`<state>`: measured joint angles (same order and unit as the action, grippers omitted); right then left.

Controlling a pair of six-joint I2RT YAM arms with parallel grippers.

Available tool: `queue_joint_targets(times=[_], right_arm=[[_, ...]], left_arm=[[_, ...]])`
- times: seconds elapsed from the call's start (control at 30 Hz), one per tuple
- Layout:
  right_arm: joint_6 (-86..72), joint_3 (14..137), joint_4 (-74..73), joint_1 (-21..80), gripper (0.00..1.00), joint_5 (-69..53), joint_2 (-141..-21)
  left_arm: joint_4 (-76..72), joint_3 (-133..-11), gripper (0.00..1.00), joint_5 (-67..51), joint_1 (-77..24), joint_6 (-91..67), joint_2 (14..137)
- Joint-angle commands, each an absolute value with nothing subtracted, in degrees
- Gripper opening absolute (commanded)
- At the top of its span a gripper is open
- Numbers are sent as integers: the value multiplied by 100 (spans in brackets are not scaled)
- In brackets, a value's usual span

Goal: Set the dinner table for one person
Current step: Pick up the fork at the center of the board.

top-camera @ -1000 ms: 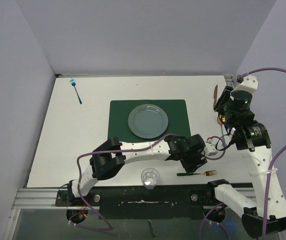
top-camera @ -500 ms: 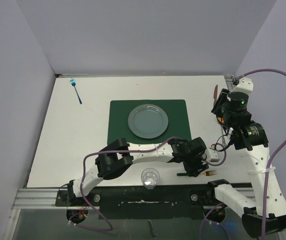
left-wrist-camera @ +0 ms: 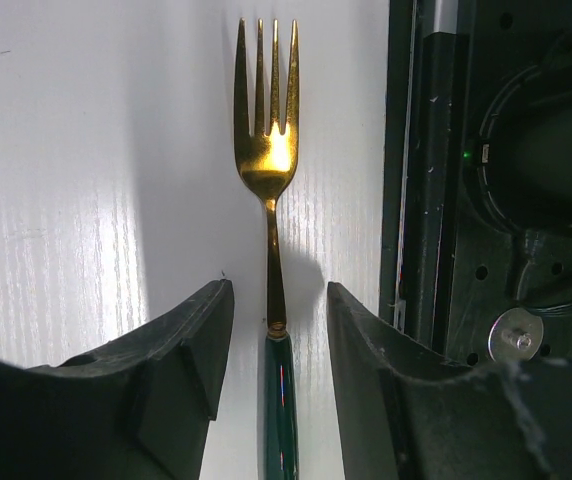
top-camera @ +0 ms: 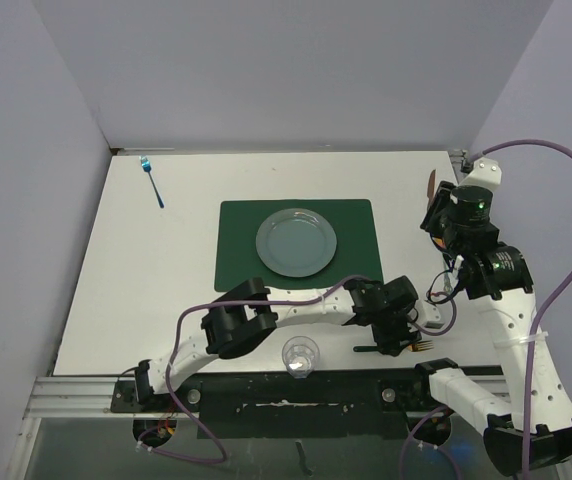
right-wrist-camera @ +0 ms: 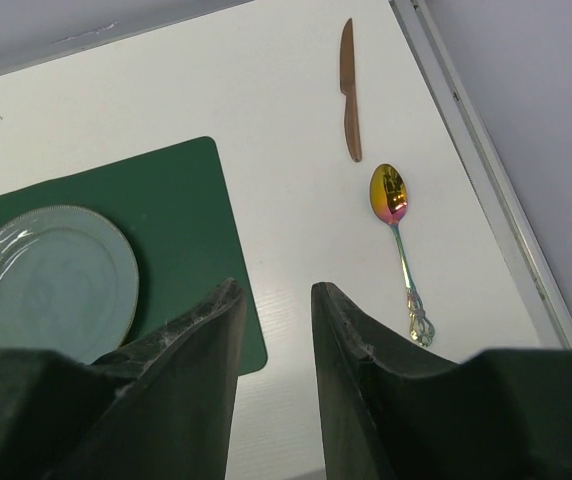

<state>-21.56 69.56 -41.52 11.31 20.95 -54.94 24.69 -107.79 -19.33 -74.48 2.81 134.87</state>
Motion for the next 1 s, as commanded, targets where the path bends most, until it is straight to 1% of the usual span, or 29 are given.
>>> queue_joint_targets(times=[0.0, 0.33, 0.47, 0.7, 0.97], right_arm=[[-2083, 6971, -4037, 1112, 34, 2105, -5415], [-2059, 6881, -4007, 1116, 34, 2082, -5429], [-2031, 6889, -4017, 1112, 35, 2106, -5462], [-2030, 6933, -4005, 1116, 35, 2099, -5400], [-2008, 6940, -4000, 1107, 36, 2163, -5351]], left_arm=[[2557, -11028, 41, -1950, -7459, 502, 13572], [2456, -10954, 40, -1304, -7459, 692, 13514], [2532, -10953, 40, -1279, -7453, 765, 13424], [3216, -11338, 40, -1312, -7453, 976, 13817], [3535, -11477, 35, -1503, -7445, 1093, 13993]])
